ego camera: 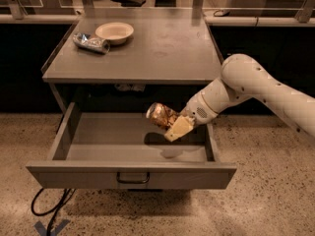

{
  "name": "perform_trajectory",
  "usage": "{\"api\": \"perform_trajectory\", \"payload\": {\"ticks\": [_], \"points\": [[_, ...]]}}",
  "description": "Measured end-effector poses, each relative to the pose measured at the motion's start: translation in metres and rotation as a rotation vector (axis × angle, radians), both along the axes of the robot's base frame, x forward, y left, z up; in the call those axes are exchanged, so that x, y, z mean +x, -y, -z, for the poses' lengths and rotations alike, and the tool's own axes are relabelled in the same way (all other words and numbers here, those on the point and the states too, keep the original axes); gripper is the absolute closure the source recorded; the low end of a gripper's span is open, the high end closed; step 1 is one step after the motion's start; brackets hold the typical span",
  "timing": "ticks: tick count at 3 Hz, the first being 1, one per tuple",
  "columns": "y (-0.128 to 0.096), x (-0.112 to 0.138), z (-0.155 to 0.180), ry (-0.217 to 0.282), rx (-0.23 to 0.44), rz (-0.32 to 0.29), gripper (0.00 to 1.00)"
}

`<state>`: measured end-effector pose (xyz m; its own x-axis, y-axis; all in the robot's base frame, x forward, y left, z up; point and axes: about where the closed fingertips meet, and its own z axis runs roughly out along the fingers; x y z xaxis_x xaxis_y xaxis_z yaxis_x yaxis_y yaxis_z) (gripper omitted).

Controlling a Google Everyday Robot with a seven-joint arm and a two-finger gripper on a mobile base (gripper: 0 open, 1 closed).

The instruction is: Place orange can into top drawer

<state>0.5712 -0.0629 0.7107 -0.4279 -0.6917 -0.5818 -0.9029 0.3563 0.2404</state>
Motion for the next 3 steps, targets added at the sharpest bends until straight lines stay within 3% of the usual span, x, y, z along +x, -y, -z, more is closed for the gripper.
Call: {"api": "perform_trajectory", "payload": {"ticks": [2,3], "points": [[-0.011,-0.001,0.019,-0.042,0.033,-0.004,1.0],[-0.012,0.004,0.043,-0.004,-0.024,0.043,1.0]]}}
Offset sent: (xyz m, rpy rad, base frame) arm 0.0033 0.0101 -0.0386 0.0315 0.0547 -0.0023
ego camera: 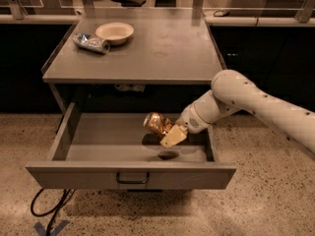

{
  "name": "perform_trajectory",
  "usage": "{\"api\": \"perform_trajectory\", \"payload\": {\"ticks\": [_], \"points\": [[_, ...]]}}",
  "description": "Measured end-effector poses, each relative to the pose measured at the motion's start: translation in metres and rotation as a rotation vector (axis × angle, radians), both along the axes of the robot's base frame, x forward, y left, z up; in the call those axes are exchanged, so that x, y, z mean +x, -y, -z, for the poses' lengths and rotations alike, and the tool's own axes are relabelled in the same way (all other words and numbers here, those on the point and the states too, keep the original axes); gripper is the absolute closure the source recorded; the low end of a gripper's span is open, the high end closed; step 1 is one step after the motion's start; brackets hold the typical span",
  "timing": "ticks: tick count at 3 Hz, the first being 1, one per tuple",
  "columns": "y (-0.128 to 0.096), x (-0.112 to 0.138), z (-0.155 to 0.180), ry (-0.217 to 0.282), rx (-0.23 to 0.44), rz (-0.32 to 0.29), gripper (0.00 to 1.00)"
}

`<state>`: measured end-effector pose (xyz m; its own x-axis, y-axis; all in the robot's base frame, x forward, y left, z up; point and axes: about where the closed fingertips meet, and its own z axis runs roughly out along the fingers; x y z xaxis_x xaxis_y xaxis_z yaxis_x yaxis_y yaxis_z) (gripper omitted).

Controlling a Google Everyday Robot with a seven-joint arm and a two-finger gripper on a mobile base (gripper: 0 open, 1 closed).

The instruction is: Place orange can into top drawer

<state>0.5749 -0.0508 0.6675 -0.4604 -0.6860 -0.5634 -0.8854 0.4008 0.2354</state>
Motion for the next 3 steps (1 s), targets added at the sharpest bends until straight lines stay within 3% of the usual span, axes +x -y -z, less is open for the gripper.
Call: {"api": "perform_trajectory", "payload": {"ticks": [1,2,3], "points": [[0.006,-0.006,0.007,0.11,-0.118,0.098,1.0],[0.008,-0.014,0.03,0.141,-0.175,0.143,1.0],[0.008,-0.014,0.031,0.14,-0.175,0.143,1.0]]}}
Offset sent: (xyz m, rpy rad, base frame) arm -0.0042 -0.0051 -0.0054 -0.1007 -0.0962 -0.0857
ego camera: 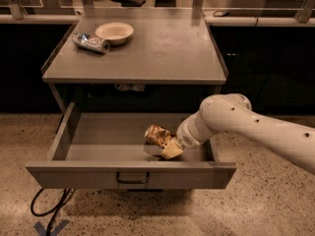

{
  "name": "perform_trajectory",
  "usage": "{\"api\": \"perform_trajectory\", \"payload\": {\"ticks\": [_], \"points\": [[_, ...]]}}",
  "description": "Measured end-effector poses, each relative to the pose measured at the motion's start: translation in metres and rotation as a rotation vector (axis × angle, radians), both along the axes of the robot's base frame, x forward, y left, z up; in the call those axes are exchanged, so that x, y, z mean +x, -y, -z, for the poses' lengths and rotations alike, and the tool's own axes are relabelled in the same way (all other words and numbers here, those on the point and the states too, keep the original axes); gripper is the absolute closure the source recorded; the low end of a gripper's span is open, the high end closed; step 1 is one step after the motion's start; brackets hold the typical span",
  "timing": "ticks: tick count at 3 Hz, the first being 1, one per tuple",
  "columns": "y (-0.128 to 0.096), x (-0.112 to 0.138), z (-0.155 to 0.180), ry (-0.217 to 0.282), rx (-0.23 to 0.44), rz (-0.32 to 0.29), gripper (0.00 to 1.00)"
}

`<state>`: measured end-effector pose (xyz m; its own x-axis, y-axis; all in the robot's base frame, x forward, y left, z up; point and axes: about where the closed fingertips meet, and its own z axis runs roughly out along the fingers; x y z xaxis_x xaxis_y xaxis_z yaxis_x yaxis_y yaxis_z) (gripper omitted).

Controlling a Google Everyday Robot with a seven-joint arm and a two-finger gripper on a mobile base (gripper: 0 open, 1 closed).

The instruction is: Place orange can into top drawer

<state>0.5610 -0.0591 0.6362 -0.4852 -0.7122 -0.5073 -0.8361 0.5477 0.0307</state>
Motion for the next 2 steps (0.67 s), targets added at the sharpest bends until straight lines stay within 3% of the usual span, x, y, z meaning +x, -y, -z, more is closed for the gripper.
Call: {"api": "perform_trajectory", "payload": {"ticks": [2], "points": [[-0.032,0.022,0.039,-0.018,0.052,-0.053,1.0]]}}
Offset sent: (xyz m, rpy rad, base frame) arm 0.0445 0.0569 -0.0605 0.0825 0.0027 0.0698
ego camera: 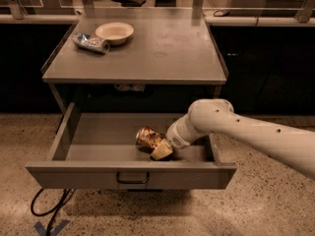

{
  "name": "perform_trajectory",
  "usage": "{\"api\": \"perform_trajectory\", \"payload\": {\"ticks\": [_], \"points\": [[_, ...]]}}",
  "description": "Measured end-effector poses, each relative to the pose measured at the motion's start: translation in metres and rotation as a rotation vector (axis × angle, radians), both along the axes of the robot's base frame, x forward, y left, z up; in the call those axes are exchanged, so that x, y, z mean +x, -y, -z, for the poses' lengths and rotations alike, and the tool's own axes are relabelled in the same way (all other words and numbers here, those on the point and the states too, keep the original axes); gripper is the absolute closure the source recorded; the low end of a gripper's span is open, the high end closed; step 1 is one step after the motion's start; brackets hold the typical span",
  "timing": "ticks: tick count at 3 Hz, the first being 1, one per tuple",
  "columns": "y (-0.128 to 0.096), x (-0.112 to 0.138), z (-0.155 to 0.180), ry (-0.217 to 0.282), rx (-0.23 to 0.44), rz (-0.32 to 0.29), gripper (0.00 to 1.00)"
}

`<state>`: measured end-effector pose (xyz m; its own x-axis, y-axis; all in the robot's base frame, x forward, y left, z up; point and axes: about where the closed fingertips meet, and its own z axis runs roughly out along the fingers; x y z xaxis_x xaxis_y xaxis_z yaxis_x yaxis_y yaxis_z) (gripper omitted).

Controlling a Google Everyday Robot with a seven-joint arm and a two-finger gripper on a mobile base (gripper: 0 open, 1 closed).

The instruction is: Place orange can into top drawer

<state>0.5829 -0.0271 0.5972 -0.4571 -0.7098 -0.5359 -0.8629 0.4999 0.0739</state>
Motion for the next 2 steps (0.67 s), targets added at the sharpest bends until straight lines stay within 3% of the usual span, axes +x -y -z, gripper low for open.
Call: {"api": "perform_trajectory", "payload": {"ticks": [1,2], "points": [[-0.0024,0.0008,0.0025,-0.001,0.003,-0.002,0.82],[-0.0025,0.0008,0.0025,-0.002,0.003,-0.002,0.58]]}}
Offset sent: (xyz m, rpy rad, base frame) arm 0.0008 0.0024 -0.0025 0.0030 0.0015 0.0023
